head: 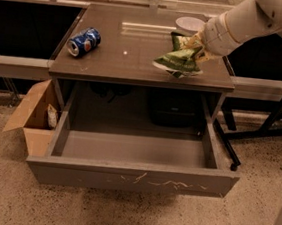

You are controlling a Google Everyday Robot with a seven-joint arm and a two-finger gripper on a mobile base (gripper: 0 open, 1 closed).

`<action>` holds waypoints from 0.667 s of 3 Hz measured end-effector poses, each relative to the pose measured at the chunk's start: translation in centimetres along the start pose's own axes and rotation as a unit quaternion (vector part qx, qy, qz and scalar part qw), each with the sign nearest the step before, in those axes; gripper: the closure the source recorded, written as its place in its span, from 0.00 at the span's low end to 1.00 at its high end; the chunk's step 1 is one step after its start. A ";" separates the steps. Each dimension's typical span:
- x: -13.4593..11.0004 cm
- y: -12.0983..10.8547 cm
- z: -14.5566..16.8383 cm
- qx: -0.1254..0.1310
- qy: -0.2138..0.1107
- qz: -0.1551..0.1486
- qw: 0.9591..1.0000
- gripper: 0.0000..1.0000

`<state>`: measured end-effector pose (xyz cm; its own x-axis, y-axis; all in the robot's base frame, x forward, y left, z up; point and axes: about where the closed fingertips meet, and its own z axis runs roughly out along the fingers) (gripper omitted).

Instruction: Pick green jalapeno chip bag from top drawer and place on counter

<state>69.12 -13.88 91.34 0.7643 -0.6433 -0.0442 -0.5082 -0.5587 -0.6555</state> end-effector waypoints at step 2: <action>4.8 -1.2 2.7 0.008 -0.019 0.034 0.999 0.81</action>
Offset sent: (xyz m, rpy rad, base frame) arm 0.0945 -0.0274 -0.0084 0.0844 0.0745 -0.0542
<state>74.46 -14.88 89.83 0.7426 -0.6592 -0.1184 -0.5541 -0.5054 -0.6615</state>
